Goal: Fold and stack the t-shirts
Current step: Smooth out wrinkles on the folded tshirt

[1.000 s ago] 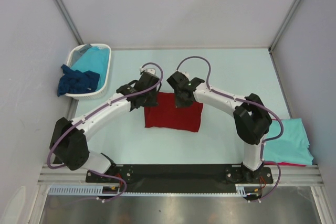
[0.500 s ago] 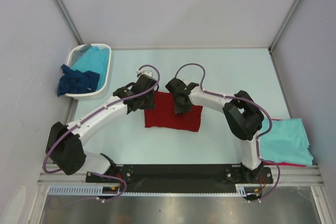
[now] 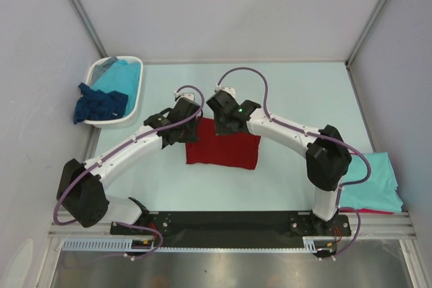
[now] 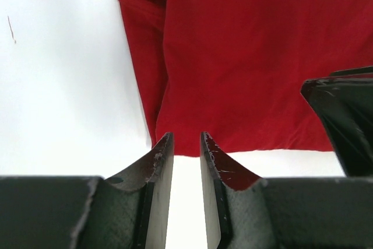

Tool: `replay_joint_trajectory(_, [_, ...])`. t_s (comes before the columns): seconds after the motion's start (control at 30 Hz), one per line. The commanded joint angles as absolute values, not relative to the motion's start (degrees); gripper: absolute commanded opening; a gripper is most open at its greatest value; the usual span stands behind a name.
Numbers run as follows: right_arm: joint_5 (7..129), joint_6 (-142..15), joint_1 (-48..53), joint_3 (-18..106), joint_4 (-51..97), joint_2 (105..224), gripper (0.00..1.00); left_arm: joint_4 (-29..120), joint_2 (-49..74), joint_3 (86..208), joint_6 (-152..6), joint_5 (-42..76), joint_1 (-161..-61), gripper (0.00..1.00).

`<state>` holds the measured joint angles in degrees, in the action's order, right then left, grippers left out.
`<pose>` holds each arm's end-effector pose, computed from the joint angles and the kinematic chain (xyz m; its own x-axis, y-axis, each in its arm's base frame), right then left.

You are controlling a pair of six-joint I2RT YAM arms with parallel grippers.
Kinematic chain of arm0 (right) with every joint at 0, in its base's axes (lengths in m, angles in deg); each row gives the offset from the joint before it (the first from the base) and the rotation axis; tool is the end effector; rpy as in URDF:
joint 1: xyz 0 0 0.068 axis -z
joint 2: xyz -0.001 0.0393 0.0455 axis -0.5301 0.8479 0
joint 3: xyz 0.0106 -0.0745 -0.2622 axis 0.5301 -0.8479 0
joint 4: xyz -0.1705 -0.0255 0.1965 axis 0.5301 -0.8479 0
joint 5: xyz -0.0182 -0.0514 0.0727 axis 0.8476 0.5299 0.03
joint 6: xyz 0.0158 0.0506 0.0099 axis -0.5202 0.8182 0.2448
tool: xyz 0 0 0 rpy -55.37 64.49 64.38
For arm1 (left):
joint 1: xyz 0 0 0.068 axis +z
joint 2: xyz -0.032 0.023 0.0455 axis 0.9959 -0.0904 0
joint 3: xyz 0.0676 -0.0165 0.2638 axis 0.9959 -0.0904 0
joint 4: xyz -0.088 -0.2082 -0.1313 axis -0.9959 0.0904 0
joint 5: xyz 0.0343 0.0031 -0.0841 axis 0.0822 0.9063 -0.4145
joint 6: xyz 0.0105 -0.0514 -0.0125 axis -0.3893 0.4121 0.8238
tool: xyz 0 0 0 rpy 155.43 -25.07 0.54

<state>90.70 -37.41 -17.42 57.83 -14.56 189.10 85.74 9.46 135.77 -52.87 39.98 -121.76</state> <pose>0.2717 0.3032 0.2690 -0.7881 -0.1128 -0.6051 -0.2477 0.9581 0.1440 0.2296 -0.1611 0.2683 -0.8007 -0.0347 -0.5981 0.0495 0.9911 -0.1237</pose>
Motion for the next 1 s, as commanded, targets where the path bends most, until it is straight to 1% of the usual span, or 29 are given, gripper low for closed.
replay_joint_trajectory(0.0, [89.54,-35.27,-17.56,52.43,-13.67,192.79,0.31,85.33,11.99,134.22,-51.77,40.27,-121.64,0.30])
replay_joint_trajectory(0.17, [88.48,-35.35,-17.56,48.65,-10.42,195.25,0.31,85.33,12.96,133.16,-51.68,40.44,-121.64,0.30])
replay_joint_trajectory(0.37, [86.02,-35.44,-17.47,47.68,-8.84,198.77,0.31,85.42,13.05,132.63,-51.77,40.18,-121.64,0.30])
replay_joint_trajectory(0.47, [87.59,-35.09,-17.47,47.68,-9.80,198.34,0.31,85.94,13.66,132.81,-52.03,40.27,-121.64,0.29])
replay_joint_trajectory(0.57, [94.00,-34.91,-17.65,47.86,-12.69,190.97,0.32,87.70,15.15,134.55,-52.65,40.53,-121.64,0.29])
replay_joint_trajectory(0.63, [99.80,-36.05,-17.82,49.43,-15.86,182.65,0.33,88.58,17.87,135.88,-53.26,41.50,-121.64,0.29])
replay_joint_trajectory(0.73, [105.43,-39.12,-17.38,53.28,-20.69,174.72,0.37,91.04,21.83,138.78,-53.96,43.33,-121.73,0.30])
replay_joint_trajectory(0.83, [108.69,-40.01,-15.02,56.46,-27.10,171.45,0.42,93.85,24.73,140.98,-54.49,45.27,-121.73,0.31])
replay_joint_trajectory(0.9, [110.71,-40.54,-13.08,56.12,-30.17,169.78,0.44,95.87,26.40,141.68,-54.76,46.33,-121.73,0.32])
replay_joint_trajectory(0.97, [110.90,-40.19,-11.42,53.40,-30.72,166.26,0.52,97.37,27.81,141.69,-55.02,47.65,-121.73,0.33])
